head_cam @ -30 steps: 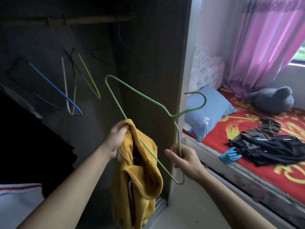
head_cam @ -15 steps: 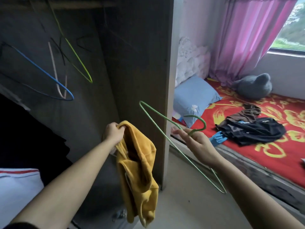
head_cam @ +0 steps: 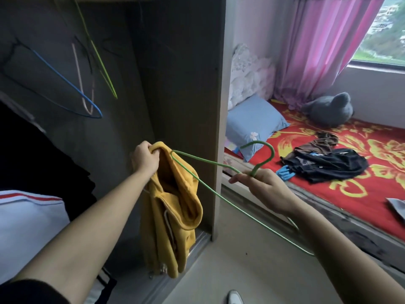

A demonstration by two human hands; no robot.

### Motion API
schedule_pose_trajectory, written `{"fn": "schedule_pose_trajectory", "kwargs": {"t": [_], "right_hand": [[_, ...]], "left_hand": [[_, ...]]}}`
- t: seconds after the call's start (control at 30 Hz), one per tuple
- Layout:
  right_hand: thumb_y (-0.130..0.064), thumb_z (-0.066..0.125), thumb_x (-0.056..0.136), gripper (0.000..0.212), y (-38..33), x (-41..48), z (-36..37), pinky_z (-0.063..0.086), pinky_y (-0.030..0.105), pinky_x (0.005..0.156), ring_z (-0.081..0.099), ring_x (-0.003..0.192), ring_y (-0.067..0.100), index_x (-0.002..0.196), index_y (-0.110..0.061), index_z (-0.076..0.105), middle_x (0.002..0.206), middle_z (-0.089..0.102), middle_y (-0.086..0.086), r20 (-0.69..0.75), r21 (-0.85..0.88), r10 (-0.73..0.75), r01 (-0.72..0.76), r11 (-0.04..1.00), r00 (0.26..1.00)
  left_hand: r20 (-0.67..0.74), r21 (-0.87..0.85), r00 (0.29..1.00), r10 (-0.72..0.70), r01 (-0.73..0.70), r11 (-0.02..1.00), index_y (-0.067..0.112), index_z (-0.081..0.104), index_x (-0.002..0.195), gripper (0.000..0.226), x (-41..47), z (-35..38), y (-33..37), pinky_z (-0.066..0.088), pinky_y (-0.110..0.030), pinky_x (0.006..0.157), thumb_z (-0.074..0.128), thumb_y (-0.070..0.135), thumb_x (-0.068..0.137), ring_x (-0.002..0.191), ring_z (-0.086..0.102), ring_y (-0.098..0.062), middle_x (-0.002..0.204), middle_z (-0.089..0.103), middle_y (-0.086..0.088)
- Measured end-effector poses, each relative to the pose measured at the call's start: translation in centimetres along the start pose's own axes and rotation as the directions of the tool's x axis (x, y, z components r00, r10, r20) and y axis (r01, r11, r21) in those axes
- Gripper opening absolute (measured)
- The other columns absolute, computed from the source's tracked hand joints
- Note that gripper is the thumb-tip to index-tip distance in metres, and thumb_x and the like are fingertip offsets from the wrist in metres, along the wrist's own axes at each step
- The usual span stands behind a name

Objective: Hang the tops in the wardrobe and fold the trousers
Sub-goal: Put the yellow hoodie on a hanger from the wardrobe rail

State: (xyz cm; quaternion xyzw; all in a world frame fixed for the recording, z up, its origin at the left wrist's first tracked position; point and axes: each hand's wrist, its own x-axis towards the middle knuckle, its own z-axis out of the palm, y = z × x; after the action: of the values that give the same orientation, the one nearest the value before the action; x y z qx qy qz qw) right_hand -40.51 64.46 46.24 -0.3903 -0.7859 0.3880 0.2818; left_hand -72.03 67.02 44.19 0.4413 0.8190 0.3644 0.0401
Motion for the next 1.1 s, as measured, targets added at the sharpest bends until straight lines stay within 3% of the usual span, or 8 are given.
{"fn": "schedule_pose_trajectory", "kwargs": {"t": [0.27,0.33,0.4,0.53,0.63,0.77,0.93,1.1], "right_hand": [[-0.022,0.051,0.103,0.027,-0.4,0.0,2.3,0.039,0.006,0.063,0.058,0.067,-0.014,0.099,-0.018,0.078,0.066,0.063,-0.033,0.164,-0.035,0.074,-0.069,0.997,0.984],[-0.031,0.051,0.103,0.028,-0.4,0.9,4.3,0.043,0.012,0.069,0.062,0.076,-0.008,0.099,-0.020,0.077,0.076,0.068,-0.024,0.148,0.011,0.091,-0.094,0.996,0.985],[-0.037,0.050,0.102,0.032,-0.3,1.9,6.1,0.043,0.016,0.060,0.059,0.065,-0.002,0.098,-0.018,0.075,0.070,0.064,-0.016,0.116,0.094,0.162,-0.173,0.980,0.980],[-0.035,0.047,0.103,0.035,-0.3,3.0,7.7,0.048,0.020,0.061,0.059,0.067,0.009,0.095,-0.009,0.070,0.074,0.062,-0.002,0.077,0.290,0.253,-0.265,0.920,0.964],[-0.034,0.048,0.103,0.037,-0.1,3.2,6.9,0.046,0.019,0.059,0.058,0.063,0.006,0.095,-0.007,0.072,0.071,0.062,-0.003,0.120,0.358,0.260,-0.286,0.889,0.958],[-0.032,0.053,0.101,0.034,-2.0,2.7,5.7,0.042,0.016,0.060,0.057,0.057,-0.004,0.086,-0.011,0.074,0.063,0.062,-0.015,0.326,0.132,0.181,-0.234,0.963,0.928],[-0.025,0.052,0.102,0.032,-2.9,1.7,5.8,0.035,0.006,0.041,0.052,0.040,-0.006,0.076,-0.015,0.068,0.045,0.055,-0.019,0.478,0.091,0.194,-0.268,0.959,0.856],[-0.036,0.054,0.101,0.033,-1.0,1.4,8.1,0.039,0.013,0.047,0.055,0.047,-0.003,0.078,-0.019,0.071,0.059,0.061,-0.011,0.149,0.249,0.274,-0.304,0.920,0.950]], "left_hand": [[0.025,0.049,0.998,0.059,-0.061,0.997,0.021,0.064,0.083,0.014,-1.6,-1.9,-1.1,0.049,-0.031,0.066,0.059,0.029,0.093,0.077,0.060,-0.022,0.086,0.066,0.000],[0.096,-0.021,0.981,0.166,-0.165,0.986,0.020,0.066,0.080,0.013,-3.0,-1.8,0.2,0.043,-0.024,0.057,0.063,0.027,0.091,0.073,0.060,-0.018,0.078,0.065,0.004],[0.131,-0.164,0.959,0.253,-0.231,0.959,0.019,0.069,0.078,0.012,-4.3,-2.1,1.9,0.043,-0.022,0.053,0.068,0.026,0.089,0.069,0.061,-0.011,0.073,0.067,0.006],[0.091,-0.439,0.947,0.309,-0.240,0.865,0.018,0.072,0.082,0.008,-5.8,-4.2,4.2,0.045,-0.011,0.056,0.070,0.022,0.089,0.067,0.062,-0.001,0.074,0.068,0.006],[0.017,-0.416,0.929,0.370,-0.330,0.848,0.017,0.072,0.082,0.007,-5.7,-6.0,3.8,0.047,-0.014,0.057,0.070,0.020,0.088,0.069,0.062,-0.003,0.074,0.068,0.006],[-0.077,-0.272,0.946,0.316,-0.325,0.906,0.021,0.071,0.080,0.008,-3.6,-7.4,2.1,0.050,-0.030,0.064,0.071,0.018,0.087,0.075,0.065,-0.018,0.075,0.068,0.006],[-0.010,-0.398,0.949,0.314,-0.292,0.870,0.022,0.069,0.079,0.017,-5.0,-7.3,2.9,0.043,-0.017,0.057,0.065,0.010,0.090,0.064,0.055,-0.006,0.070,0.064,0.008],[0.130,-0.656,0.899,0.419,-0.239,0.716,0.011,0.071,0.079,0.018,-8.9,-5.9,6.4,0.041,-0.013,0.052,0.061,0.001,0.091,0.056,0.051,0.003,0.061,0.060,0.014]]}}
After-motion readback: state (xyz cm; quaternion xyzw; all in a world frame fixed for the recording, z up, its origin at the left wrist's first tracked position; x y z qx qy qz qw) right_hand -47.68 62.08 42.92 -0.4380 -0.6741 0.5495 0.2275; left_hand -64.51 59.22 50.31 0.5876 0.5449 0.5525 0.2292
